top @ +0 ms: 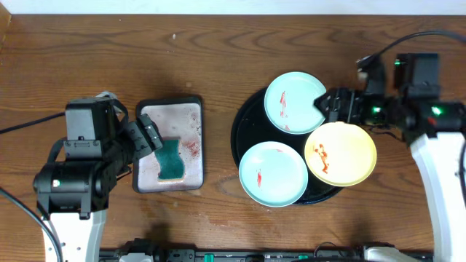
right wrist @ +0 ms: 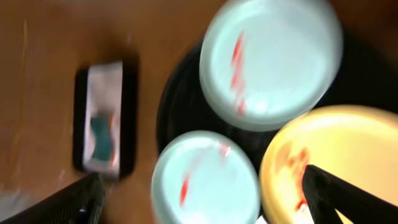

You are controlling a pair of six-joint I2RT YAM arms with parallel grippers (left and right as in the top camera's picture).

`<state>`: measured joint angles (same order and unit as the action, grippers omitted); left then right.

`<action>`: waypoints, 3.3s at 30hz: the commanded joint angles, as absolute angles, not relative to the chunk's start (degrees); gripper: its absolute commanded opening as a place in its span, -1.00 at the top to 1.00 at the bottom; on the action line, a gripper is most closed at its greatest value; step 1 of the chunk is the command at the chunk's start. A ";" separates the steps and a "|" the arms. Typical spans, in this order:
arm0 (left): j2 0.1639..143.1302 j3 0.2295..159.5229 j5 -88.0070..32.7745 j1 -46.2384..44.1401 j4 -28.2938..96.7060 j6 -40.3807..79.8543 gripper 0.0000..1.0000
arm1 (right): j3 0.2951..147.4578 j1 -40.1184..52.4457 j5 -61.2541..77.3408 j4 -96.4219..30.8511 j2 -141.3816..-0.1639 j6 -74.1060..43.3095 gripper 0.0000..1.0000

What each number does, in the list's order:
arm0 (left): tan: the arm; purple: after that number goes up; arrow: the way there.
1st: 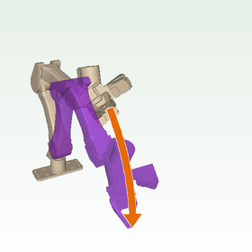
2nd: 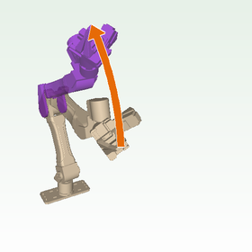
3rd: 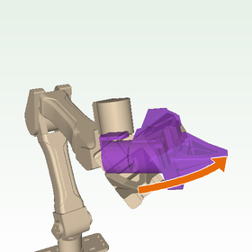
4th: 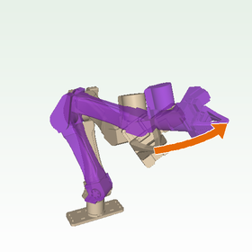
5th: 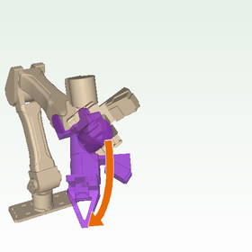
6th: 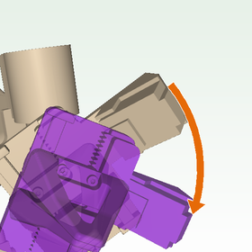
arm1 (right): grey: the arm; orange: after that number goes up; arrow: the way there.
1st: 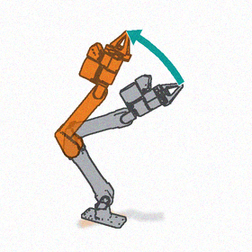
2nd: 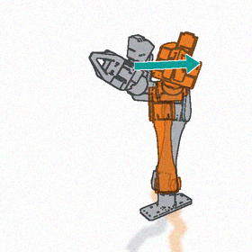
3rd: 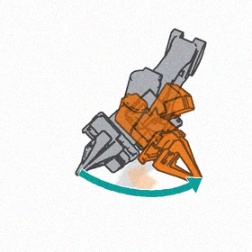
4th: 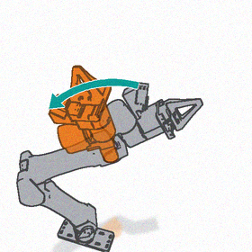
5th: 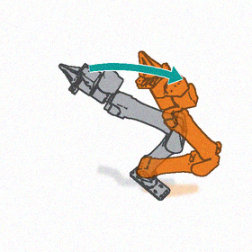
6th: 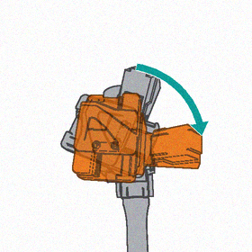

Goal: Clean dirty plates on tray and stack at the side

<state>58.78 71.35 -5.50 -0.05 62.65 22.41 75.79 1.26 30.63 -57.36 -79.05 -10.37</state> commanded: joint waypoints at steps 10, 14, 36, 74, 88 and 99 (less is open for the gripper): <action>60.25 72.60 -8.38 0.21 64.27 21.41 -0.79 | 56.40 18.52 21.02 -60.77 -86.17 -18.92 -0.35; 60.62 72.58 -8.36 0.19 64.27 21.43 -0.79 | 47.92 18.85 21.04 -51.99 -86.28 -21.93 -0.22; 64.18 72.49 -8.38 0.19 66.08 21.45 -0.78 | 46.30 16.49 3.05 -31.03 -84.77 -18.04 0.98; 67.51 70.52 -13.08 0.21 64.01 17.58 -0.79 | 46.39 20.45 24.99 -27.83 -90.56 -14.94 0.98; 67.51 70.52 -13.08 0.21 63.92 17.58 -0.79 | 46.19 23.00 21.02 -25.98 -89.36 -19.92 0.98; 67.51 70.52 -13.10 0.19 63.99 17.58 -0.79 | 45.56 24.01 6.24 -27.86 -94.83 -27.66 0.98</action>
<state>67.81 70.39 -12.80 -0.05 64.07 18.13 46.19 25.12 13.67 -27.05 -94.04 -24.99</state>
